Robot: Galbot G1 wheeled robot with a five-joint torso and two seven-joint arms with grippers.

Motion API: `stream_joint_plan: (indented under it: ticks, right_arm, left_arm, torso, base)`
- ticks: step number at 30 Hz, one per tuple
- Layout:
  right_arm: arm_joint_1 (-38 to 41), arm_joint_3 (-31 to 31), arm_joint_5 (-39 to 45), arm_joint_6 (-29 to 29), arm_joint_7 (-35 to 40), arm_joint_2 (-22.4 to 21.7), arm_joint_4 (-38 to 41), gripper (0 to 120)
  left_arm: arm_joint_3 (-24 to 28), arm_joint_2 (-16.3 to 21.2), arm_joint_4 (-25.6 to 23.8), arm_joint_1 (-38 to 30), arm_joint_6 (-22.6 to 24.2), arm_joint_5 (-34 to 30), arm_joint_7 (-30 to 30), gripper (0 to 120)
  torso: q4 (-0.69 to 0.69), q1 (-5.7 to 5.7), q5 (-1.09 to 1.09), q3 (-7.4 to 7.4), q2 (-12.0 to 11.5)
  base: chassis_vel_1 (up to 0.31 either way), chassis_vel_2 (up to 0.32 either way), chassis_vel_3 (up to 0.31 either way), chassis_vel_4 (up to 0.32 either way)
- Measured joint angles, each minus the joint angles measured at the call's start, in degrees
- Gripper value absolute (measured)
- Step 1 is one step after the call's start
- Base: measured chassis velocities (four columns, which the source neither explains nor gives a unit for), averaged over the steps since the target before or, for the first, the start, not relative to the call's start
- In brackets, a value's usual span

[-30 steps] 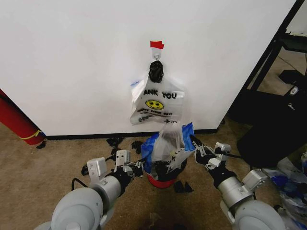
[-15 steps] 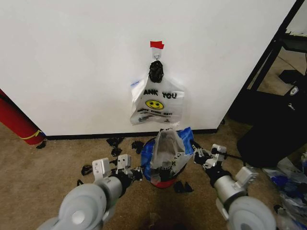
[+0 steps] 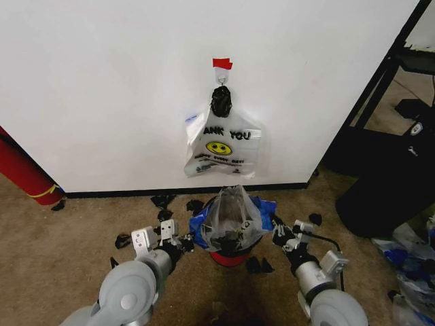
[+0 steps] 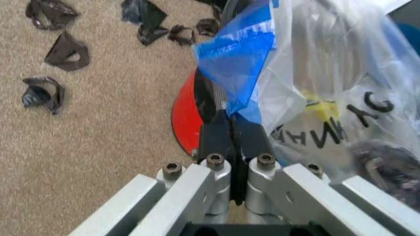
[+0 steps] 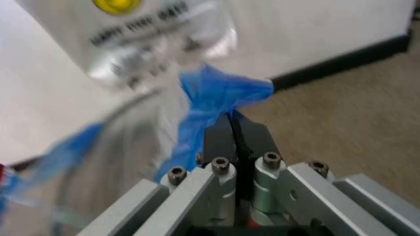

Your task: Pick up the garbage bag from the wall and place it over the trash bin.

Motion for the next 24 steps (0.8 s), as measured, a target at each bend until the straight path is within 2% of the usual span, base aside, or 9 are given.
stream_joint_plan:
  ticks: [12,24]
  right_arm:
    - [-0.16,-0.61,-1.69,-3.5,2.52,0.99,-4.26,0]
    - [3.49,-1.72,-0.96,-6.32,3.07,1.6,-7.85,0]
  left_arm:
    - [0.94,0.34,0.03,3.44,0.2,1.72,0.62,0]
    - [3.93,0.13,3.5,2.87,0.71,2.9,0.89,0]
  torso:
    - [0.0,0.0,0.0,0.0,0.0]
    - [0.0,0.0,0.0,0.0,0.0]
  base:
    - [0.0,0.0,0.0,0.0]
    - [0.0,0.0,0.0,0.0]
